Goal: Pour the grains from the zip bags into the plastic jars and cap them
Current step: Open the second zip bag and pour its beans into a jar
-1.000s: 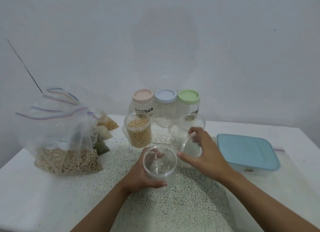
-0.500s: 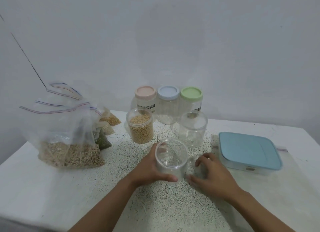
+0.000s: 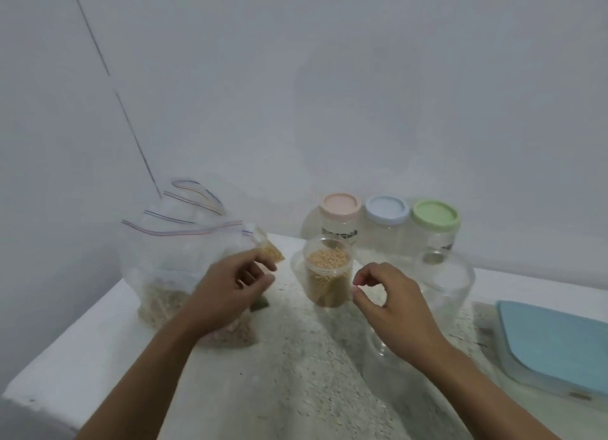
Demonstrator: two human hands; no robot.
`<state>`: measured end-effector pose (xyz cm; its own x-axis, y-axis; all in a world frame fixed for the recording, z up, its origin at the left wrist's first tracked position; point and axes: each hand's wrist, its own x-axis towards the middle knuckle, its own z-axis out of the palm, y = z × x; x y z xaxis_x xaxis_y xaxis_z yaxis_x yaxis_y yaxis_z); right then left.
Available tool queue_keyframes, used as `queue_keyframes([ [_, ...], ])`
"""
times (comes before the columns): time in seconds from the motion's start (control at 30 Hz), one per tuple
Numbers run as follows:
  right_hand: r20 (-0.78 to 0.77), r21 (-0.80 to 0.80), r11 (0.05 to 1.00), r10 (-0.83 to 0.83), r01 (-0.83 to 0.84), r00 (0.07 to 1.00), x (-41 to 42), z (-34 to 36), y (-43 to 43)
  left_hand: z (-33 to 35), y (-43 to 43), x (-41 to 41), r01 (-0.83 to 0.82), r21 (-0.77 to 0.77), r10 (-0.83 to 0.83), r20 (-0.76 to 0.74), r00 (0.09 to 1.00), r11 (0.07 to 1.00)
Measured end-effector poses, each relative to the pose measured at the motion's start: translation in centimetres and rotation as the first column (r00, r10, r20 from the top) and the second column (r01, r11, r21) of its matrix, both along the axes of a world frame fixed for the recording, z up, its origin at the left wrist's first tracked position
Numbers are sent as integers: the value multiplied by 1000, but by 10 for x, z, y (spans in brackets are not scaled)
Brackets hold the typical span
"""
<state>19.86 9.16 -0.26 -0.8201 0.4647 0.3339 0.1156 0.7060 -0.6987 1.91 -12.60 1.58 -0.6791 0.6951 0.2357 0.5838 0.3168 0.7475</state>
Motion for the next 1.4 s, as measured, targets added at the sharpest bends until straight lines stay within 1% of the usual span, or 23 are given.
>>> queue_keyframes([
  [0.13, 0, -25, 991, 130, -130, 991, -62, 15, -38, 10, -47, -53, -193, 94, 203, -120, 972, 977],
  [0.2, -23, 7, 987, 160, -160, 987, -100, 20, -63, 10, -70, -82, -224, 83, 236, -182, 954, 971],
  [0.27, -42, 82, 983, 165, -162, 985, -137, 22, -85, 6, -87, -113, -207, 13, 203, -265, 943, 978],
  [0.33, -52, 152, 980, 139, -130, 989, -171, 23, -101, 2, -100, -142, -174, -75, 140, -328, 934, 982],
  [0.43, -40, 285, 958, 29, -17, 999, -210, 21, -116, 1, -106, -172, -130, -210, 53, -340, 939, 969],
  [0.5, 7, 371, 927, -62, 55, 998, -227, 18, -122, 1, -106, -187, -101, -317, -11, -332, 943, 943],
  [0.57, 44, 422, 900, -144, 112, 989, -238, 17, -124, -2, -105, -199, -66, -409, -87, -344, 935, 910],
  [0.6, 32, 441, 887, -170, 139, 985, -240, 15, -124, -4, -105, -204, -53, -441, -120, -355, 927, 896],
  [0.7, -15, 455, 870, -205, 189, 979, -245, 13, -122, -6, -107, -220, -34, -474, -187, -411, 893, 880],
  [0.8, -23, 387, 909, -161, 157, 987, -239, 15, -124, -2, -104, -230, -4, -433, -210, -447, 869, 902],
  [0.87, -29, 295, 945, -136, 139, 990, -236, 19, -127, 3, -101, -234, 60, -422, -252, -417, 874, 905],
  [0.97, -57, 229, 969, -78, 89, 995, -229, 25, -130, 16, -94, -235, 180, -425, -338, -333, 880, 887],
  [1.07, -96, 179, 983, -34, 51, 995, -223, 32, -133, 27, -88, -237, 324, -333, -419, -267, 868, 885],
  [1.13, -81, 107, 994, -1, 9, 997, -218, 39, -135, 36, -85, -237, 392, -314, -456, -161, 875, 865],
  [1.2, -51, 48, 998, 39, -37, 998, -213, 44, -132, 45, -84, -235, 454, -333, -496, -47, 867, 826],
  [1.3, -37, 65, 997, 54, -52, 998, -209, 46, -126, 57, -85, -229, 539, -371, -572, 23, 820, 756],
  [1.4, -139, 73, 996, 66, -56, 988, -206, 41, -124, 68, -85, -218, 590, -331, -615, 37, 788, 736],
])
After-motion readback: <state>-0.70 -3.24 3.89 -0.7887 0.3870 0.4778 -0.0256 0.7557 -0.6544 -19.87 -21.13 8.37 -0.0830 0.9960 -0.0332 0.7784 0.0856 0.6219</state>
